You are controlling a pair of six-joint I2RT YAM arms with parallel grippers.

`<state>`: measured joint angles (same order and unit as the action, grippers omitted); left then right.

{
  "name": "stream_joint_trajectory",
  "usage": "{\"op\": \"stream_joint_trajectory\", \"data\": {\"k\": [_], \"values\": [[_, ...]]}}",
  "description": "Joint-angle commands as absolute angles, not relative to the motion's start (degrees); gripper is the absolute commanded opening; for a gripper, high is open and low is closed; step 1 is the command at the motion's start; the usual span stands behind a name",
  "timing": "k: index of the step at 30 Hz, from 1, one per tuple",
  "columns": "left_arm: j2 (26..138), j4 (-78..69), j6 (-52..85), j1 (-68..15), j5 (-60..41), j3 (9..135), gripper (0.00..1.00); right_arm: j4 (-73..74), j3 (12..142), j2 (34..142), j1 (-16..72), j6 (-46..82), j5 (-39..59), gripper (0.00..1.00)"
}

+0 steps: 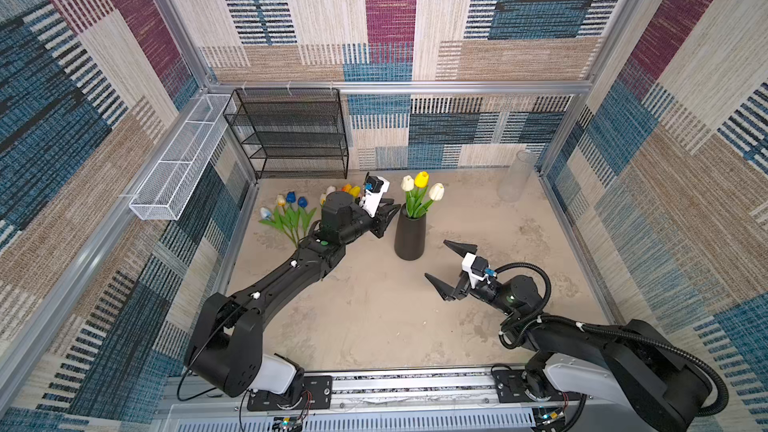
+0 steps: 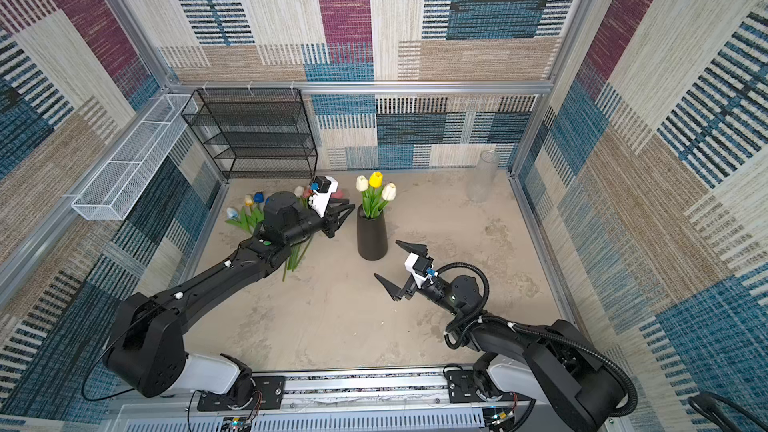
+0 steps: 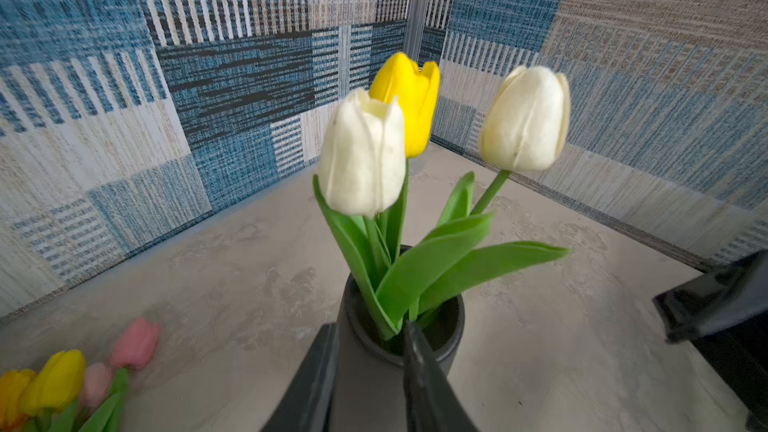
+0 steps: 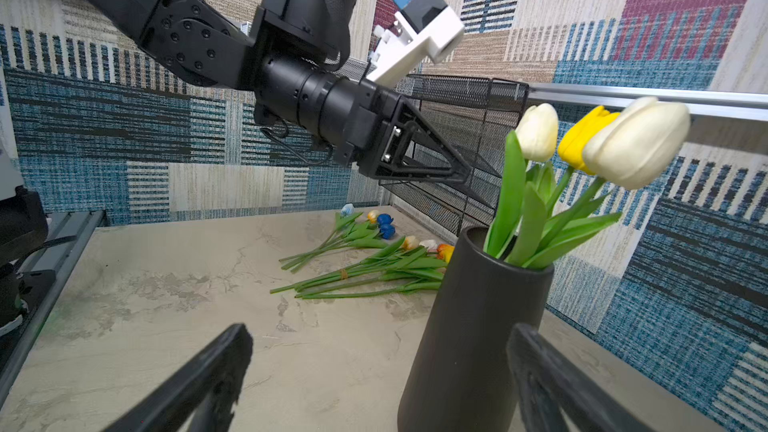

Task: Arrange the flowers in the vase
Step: 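Open the left gripper and draw it back to the tulip pile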

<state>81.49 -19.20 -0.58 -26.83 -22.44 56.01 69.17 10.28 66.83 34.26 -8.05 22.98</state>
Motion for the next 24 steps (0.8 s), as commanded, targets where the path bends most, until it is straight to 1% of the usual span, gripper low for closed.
{"op": "stream_joint_trajectory", "data": {"k": [1, 4, 7, 9, 11, 14, 19, 24], "values": [[77.77, -16.73, -2.52, -25.54, -20.75, 54.92, 0.33, 70.32, 10.63, 66.23, 34.37, -8.3, 23.52, 1.0], [73.16, -15.39, -1.13, -21.74, -18.73, 52.73, 0.35, 70.37, 10.63, 65.96, 34.37, -8.13, 23.64, 1.0], [70.68, -10.35, 3.87, -15.57, -9.04, 51.67, 0.35, 70.34, 10.63, 65.57, 34.37, -7.78, 24.4, 1.0], [71.92, -1.08, 9.22, -10.43, -1.14, 54.06, 0.35, 70.45, 10.63, 65.57, 34.37, -7.65, 24.43, 1.0], [76.24, 10.91, 13.76, -5.24, 5.34, 58.36, 0.35, 70.6, 10.68, 65.89, 34.37, -7.47, 24.5, 1.0], [84.53, 23.23, 13.62, -0.23, 7.52, 64.34, 0.34, 70.68, 10.72, 65.83, 34.37, -7.29, 25.12, 1.0], [95.26, 32.24, 10.59, 1.64, 8.35, 70.57, 0.39, 70.92, 11.06, 67.0, 34.37, -7.33, 25.86, 1.0], [105.02, 39.38, 6.97, 1.62, 9.31, 78.32, 0.42, 71.37, 11.64, 67.77, 34.37, -7.15, 30.79, 1.0]]}}
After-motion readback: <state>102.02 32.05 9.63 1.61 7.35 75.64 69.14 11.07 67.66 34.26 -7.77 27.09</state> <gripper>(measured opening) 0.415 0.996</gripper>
